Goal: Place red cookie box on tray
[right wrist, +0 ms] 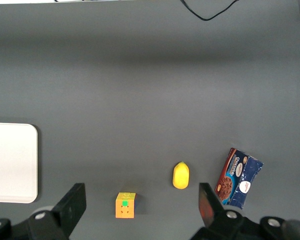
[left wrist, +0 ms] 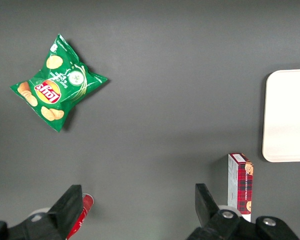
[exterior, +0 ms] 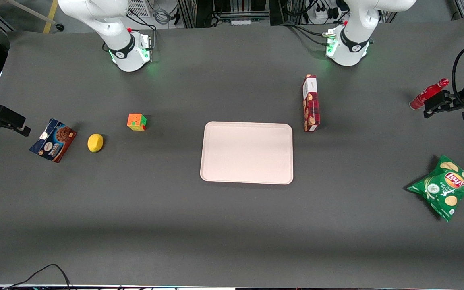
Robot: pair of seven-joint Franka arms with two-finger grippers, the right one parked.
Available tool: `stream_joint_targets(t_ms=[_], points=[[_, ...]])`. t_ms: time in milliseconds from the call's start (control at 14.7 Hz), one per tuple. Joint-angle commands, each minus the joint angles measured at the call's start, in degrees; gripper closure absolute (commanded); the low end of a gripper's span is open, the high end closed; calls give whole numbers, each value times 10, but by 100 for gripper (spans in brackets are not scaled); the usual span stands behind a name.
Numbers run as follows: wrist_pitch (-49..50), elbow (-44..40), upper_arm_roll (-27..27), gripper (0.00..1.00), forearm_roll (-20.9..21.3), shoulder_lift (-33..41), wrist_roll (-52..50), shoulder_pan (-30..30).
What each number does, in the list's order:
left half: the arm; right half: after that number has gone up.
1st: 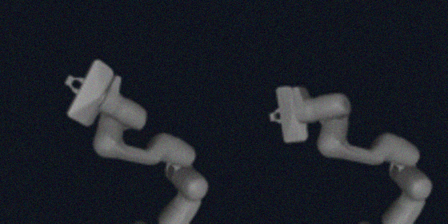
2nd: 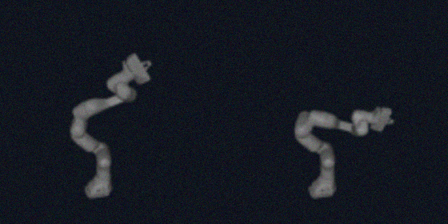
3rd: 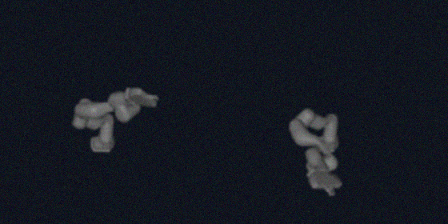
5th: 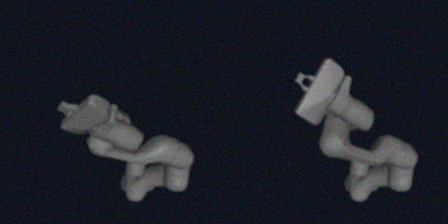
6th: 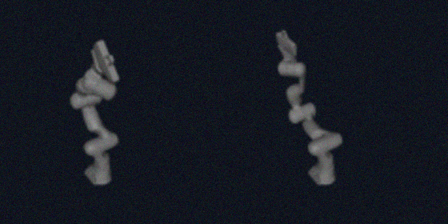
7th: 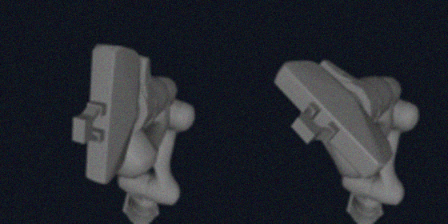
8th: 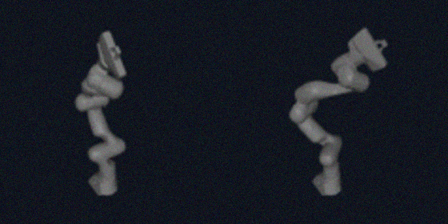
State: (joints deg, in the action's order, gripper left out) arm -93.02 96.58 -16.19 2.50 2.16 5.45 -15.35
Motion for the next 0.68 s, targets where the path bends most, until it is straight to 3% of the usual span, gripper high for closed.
stream_joint_targets(t_ms=[0,477,614], points=[[14,-18,2,0,0,-6,-6,0],[62,-18,14,0,0,-7,-30,-14],[95,-10,16,6,4,-1,-77,-55]])
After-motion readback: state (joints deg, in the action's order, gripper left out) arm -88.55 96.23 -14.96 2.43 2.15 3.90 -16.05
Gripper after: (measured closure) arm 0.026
